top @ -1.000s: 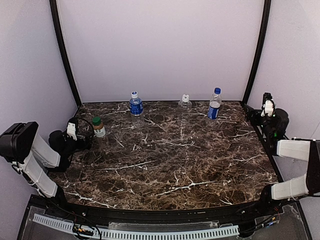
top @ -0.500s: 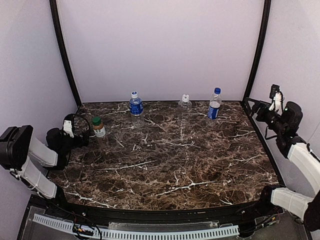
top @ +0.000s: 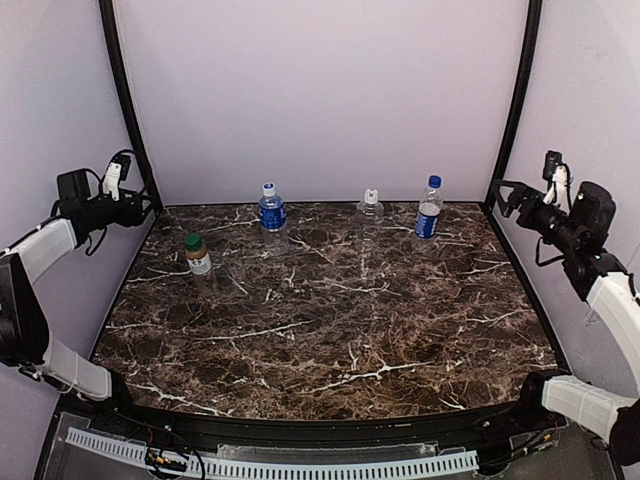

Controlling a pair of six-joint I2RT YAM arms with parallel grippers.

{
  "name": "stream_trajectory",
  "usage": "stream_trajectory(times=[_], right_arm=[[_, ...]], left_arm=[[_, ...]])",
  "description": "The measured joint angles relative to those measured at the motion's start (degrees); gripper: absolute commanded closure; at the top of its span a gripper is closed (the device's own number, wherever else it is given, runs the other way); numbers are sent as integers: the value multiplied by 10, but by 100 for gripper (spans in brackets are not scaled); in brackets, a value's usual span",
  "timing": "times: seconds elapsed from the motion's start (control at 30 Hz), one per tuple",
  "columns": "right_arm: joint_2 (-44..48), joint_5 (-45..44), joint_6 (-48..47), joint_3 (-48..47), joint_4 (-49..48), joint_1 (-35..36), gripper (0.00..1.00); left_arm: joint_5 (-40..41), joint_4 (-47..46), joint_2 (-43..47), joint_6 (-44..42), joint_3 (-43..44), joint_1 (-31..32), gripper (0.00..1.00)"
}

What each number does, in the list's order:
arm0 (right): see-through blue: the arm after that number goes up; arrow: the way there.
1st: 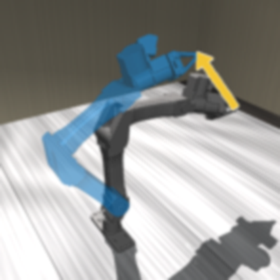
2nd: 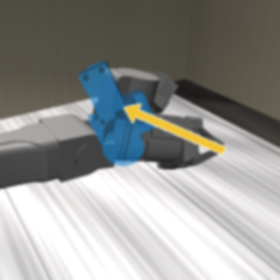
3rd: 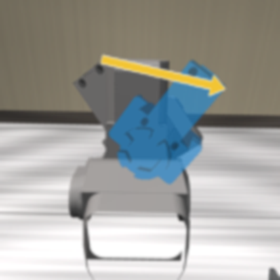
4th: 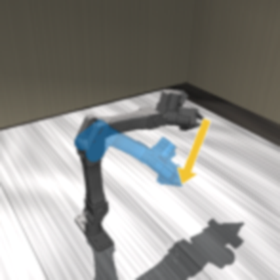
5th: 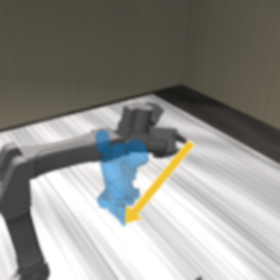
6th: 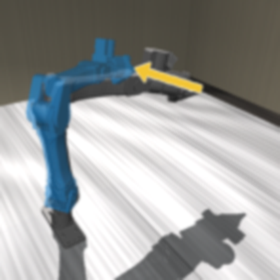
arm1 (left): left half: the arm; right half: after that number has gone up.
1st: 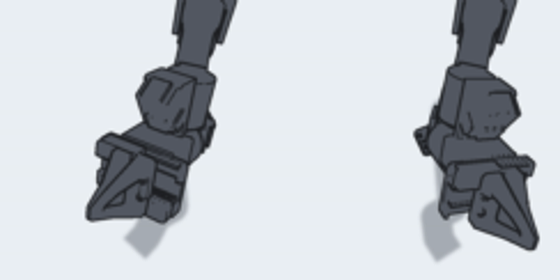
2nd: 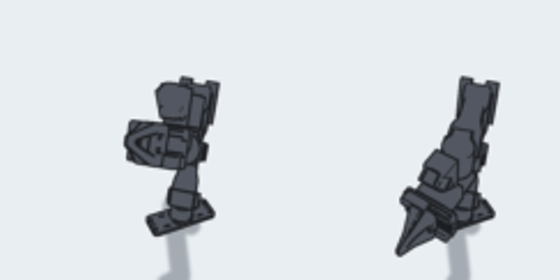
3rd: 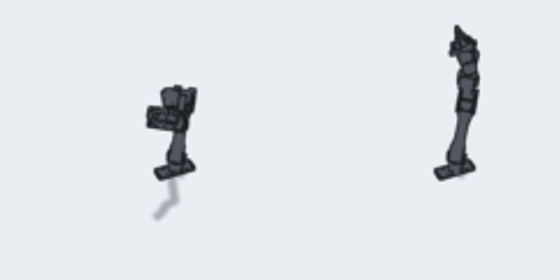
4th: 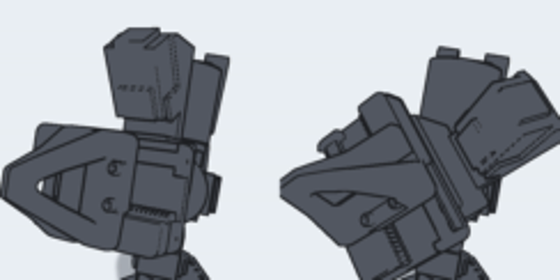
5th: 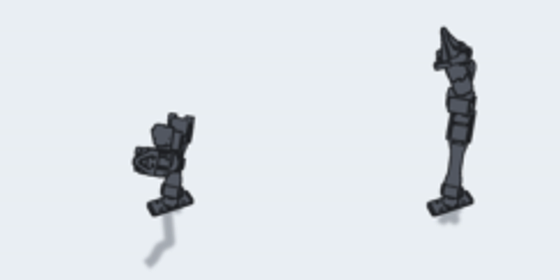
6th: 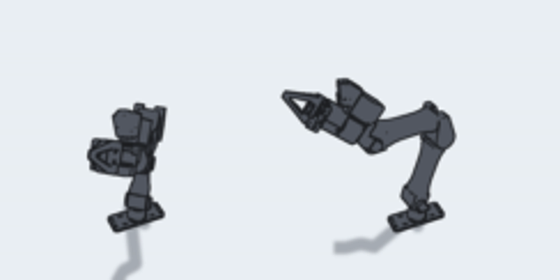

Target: Unscrew the bottle caps

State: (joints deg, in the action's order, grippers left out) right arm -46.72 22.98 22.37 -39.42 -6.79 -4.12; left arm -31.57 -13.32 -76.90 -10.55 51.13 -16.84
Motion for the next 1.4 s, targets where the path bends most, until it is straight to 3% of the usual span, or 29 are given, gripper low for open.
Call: stream_trajectory(times=[0.1, 0.3, 0.6, 0.93, 1.0, 1.1, 1.17, 1.27, 1.33, 1.4], right_arm=[[-25, 2, -6, -56, 37, 37, 2], [-76, -37, -37, -123, 84, 174, 1], [-144, -118, -81, -152, 90, 310, 2], [-174, -162, -114, -152, 98, 356, 1], [-177, -167, -118, -152, 98, 359, 1], [-180, -171, -123, -152, 98, 360, 1], [-182, -173, -126, -152, 98, 360, 1], [-183, -177, -130, -152, 98, 360, 1], [-183, -179, -132, -152, 98, 361, 1], [-183, -180, -133, -152, 98, 361, 1]], left_arm=[[-78, 240, -2, -117, 139, 28, 4], [-63, 461, 41, -204, 171, 136, 3], [82, 488, -29, -214, 171, 226, 11], [122, 458, -80, -213, 171, 229, 22], [122, 451, -88, -213, 171, 229, 27], [115, 442, -92, -211, 171, 229, 45], [109, 435, -92, -207, 171, 229, 59], [97, 432, -93, -205, 171, 230, 91], [87, 433, -93, -210, 171, 230, 98], [71, 436, -93, -214, 171, 230, 99]])
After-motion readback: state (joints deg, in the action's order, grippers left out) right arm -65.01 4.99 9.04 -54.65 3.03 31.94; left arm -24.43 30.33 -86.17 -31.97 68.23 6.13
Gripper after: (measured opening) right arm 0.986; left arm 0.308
